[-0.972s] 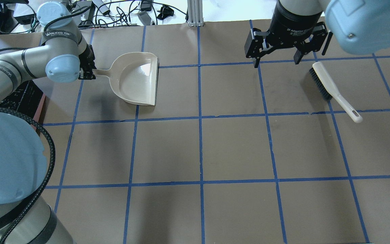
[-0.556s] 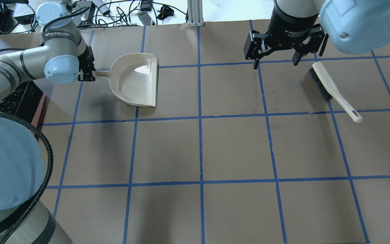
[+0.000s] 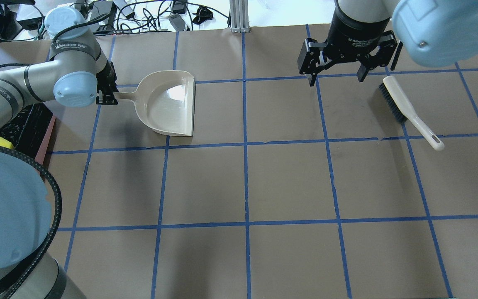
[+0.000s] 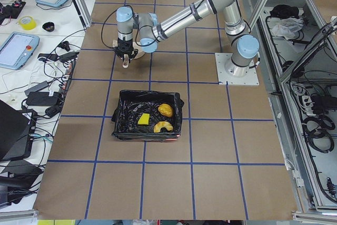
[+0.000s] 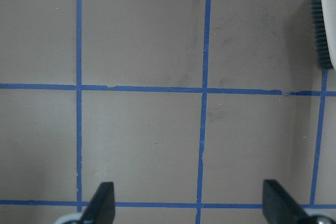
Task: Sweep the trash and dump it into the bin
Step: 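Open the left gripper and release the dustpan handle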
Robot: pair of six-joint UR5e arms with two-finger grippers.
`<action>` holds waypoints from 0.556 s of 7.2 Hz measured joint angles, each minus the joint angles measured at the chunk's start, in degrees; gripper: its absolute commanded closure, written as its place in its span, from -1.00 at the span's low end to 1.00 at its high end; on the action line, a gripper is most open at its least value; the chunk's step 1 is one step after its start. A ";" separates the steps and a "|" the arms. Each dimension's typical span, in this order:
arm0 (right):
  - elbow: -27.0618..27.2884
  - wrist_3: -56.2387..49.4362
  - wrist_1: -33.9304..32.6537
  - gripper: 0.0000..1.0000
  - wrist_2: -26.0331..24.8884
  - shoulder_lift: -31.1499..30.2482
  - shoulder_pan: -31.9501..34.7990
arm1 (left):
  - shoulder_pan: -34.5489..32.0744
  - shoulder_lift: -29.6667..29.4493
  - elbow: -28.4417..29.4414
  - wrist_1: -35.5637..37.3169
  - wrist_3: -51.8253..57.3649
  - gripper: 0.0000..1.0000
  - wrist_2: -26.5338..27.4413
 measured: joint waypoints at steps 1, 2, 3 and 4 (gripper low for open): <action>-0.01 0.01 0.05 -1.00 -0.11 -0.11 0.02 | -0.02 0.19 -0.01 -0.14 0.25 -0.02 0.73; -0.08 0.01 0.07 -1.00 -0.06 -0.25 0.03 | -0.13 0.25 -0.05 -0.25 0.39 -0.10 2.08; -0.10 0.01 0.06 -1.00 0.02 -0.37 0.03 | -0.36 0.45 -0.09 -0.52 0.46 -0.10 3.10; -0.10 0.01 0.10 -1.00 -0.03 -0.60 0.03 | -0.99 0.73 -0.09 -0.89 0.45 -0.10 3.52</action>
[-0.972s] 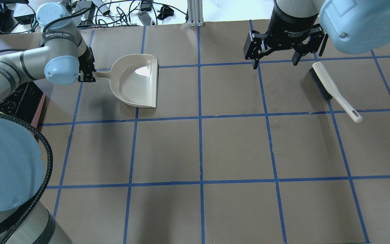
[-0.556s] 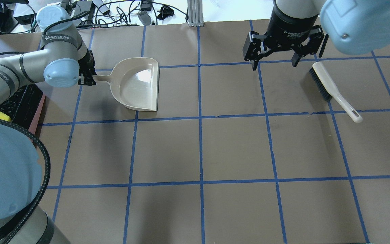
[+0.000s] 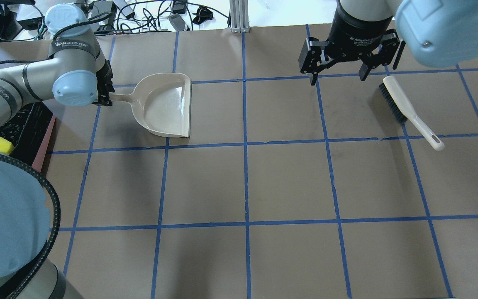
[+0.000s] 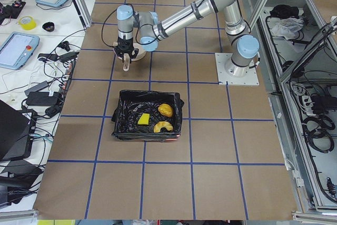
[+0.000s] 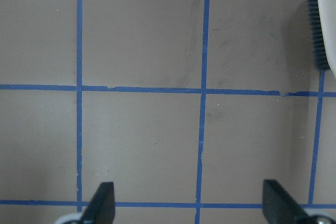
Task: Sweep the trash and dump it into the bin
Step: 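Open the left gripper and release the dustpan handle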
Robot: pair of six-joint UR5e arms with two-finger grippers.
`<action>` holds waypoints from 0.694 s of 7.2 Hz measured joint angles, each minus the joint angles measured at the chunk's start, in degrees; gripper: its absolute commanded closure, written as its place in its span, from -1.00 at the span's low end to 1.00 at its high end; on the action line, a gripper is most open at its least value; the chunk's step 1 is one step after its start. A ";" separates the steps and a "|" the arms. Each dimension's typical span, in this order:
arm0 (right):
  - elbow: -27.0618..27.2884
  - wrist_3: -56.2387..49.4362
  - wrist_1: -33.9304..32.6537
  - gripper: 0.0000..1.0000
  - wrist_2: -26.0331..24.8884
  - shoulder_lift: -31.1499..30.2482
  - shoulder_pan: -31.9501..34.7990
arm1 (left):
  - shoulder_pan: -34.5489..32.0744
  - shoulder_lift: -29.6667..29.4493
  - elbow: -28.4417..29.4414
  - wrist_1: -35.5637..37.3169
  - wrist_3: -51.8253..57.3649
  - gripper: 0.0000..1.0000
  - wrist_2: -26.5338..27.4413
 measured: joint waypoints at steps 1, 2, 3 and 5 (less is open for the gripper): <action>0.00 0.00 0.25 -1.00 0.01 -0.36 0.00 | -1.11 0.49 0.20 -0.29 0.00 -0.10 0.15; 0.01 0.00 0.53 -1.00 0.05 -0.62 0.03 | -2.52 1.41 0.68 -1.00 0.24 -0.10 0.17; 0.01 0.00 0.68 -1.00 0.11 -0.77 0.06 | -4.10 2.86 1.58 -2.54 2.95 -0.26 0.01; 0.02 0.00 1.57 -1.00 0.12 -1.10 0.08 | -5.55 6.35 4.02 -5.30 20.24 -0.81 -0.64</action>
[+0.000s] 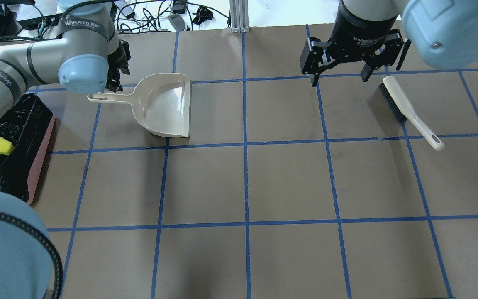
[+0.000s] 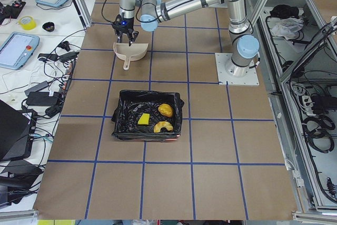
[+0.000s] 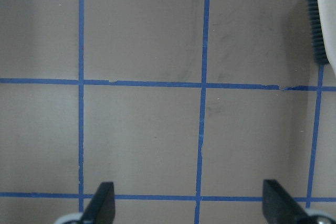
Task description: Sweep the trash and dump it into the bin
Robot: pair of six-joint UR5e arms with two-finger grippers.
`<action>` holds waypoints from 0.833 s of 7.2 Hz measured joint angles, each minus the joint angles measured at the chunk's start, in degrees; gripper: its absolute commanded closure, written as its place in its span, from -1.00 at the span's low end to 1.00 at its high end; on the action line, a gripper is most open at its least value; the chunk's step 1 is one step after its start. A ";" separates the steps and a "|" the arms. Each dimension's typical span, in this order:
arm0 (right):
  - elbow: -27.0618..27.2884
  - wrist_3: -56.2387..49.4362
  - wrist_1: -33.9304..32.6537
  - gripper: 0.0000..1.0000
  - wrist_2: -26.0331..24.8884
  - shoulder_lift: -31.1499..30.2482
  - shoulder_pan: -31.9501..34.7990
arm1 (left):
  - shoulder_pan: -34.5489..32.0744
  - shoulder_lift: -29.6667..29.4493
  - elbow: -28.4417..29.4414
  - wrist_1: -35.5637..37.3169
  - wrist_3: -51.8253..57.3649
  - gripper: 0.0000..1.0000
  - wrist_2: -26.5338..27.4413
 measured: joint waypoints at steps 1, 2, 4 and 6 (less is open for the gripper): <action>0.00 -0.02 0.31 -1.00 -0.10 -0.23 0.00 | -0.11 1.93 0.99 -1.10 12.30 -1.00 -0.06; -0.02 -0.06 0.39 -1.00 -0.17 -0.35 0.00 | -0.27 3.74 1.66 -1.81 22.70 -1.00 -0.03; -0.06 -0.08 0.36 -1.00 -0.20 -0.36 0.00 | -0.60 6.81 1.97 -4.73 36.62 -1.00 -0.66; -0.01 -0.08 0.38 -1.00 -0.25 -0.37 0.00 | -1.15 9.42 2.56 -12.66 42.89 -1.00 -4.70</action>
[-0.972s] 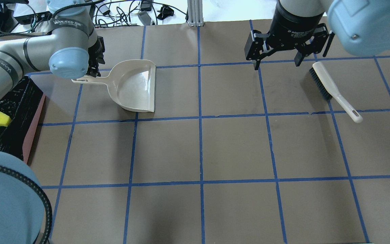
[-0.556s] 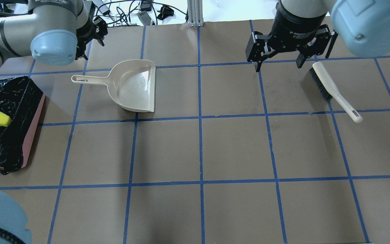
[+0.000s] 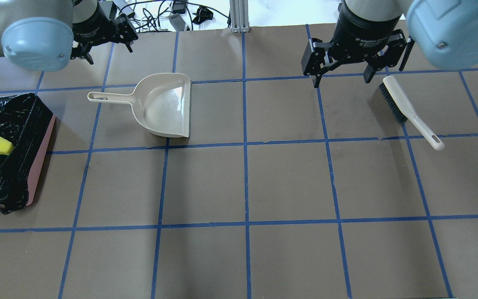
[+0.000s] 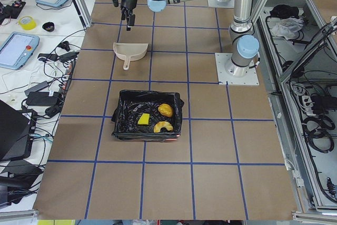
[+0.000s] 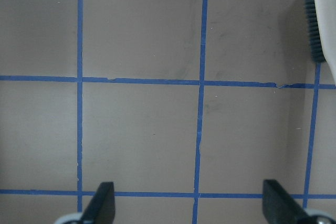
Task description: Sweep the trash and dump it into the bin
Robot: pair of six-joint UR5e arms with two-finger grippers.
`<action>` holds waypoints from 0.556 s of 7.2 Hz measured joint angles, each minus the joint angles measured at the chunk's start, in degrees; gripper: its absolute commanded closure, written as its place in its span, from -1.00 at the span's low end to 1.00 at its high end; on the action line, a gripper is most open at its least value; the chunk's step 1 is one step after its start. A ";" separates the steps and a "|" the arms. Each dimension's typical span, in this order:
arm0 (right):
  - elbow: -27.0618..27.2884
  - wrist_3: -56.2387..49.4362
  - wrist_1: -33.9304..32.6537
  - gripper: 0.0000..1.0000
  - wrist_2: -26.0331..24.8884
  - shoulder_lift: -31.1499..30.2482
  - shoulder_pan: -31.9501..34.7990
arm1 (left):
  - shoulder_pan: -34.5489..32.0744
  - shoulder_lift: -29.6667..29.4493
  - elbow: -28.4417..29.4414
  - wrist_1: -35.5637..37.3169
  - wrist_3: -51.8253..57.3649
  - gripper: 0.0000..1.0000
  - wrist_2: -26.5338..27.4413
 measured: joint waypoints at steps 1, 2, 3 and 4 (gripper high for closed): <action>0.01 0.00 0.01 -1.00 -0.03 0.01 0.00 | -0.97 1.33 -0.17 -3.89 1.88 -1.00 -1.25; 0.01 0.00 0.01 -1.00 -0.07 0.03 0.00 | -2.69 2.46 -0.68 -5.96 2.93 -1.00 -2.44; 0.01 0.00 0.01 -1.00 -0.09 0.03 0.00 | -4.51 3.11 -1.67 -6.90 3.05 -1.00 -3.77; 0.01 0.00 0.01 -1.00 -0.09 0.04 0.00 | -5.74 3.45 -3.32 -7.28 3.06 -1.00 -4.50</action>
